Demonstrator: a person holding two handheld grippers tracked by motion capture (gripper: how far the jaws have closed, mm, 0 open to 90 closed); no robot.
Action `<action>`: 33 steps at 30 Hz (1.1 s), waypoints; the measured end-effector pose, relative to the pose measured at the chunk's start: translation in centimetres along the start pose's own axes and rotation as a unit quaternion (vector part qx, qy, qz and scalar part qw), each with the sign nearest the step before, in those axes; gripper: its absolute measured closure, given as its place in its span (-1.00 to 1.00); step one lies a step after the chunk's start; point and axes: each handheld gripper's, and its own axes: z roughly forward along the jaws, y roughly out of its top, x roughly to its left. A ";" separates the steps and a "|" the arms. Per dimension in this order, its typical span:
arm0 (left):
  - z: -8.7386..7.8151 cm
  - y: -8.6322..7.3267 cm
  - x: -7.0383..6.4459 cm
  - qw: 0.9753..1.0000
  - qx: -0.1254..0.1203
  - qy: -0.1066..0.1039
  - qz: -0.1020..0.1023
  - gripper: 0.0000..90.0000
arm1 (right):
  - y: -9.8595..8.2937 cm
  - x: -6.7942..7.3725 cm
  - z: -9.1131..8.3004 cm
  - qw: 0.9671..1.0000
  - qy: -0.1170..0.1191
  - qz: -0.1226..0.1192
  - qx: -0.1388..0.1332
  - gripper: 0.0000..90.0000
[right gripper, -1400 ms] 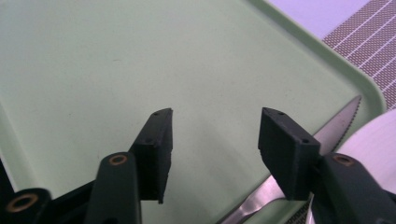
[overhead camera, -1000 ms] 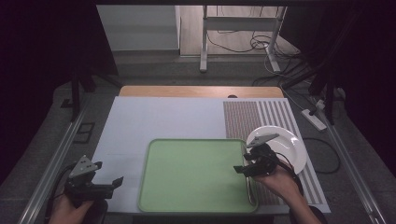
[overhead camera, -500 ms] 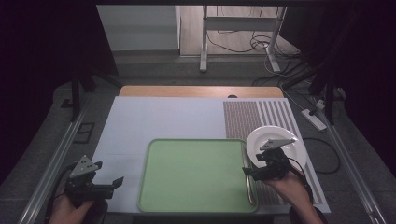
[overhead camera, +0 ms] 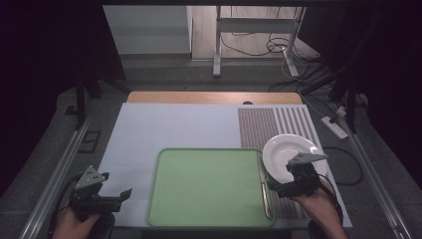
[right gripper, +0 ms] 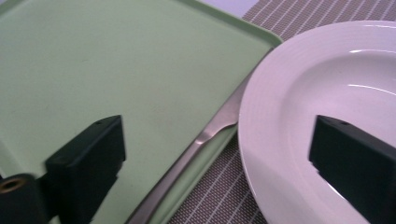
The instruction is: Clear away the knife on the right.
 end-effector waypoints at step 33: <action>0.1 0.0 0.0 1.000 0.005 0.000 -0.001 -0.85 | -2.4 0.2 -3.8 0.998 -0.038 0.028 -0.039 -0.99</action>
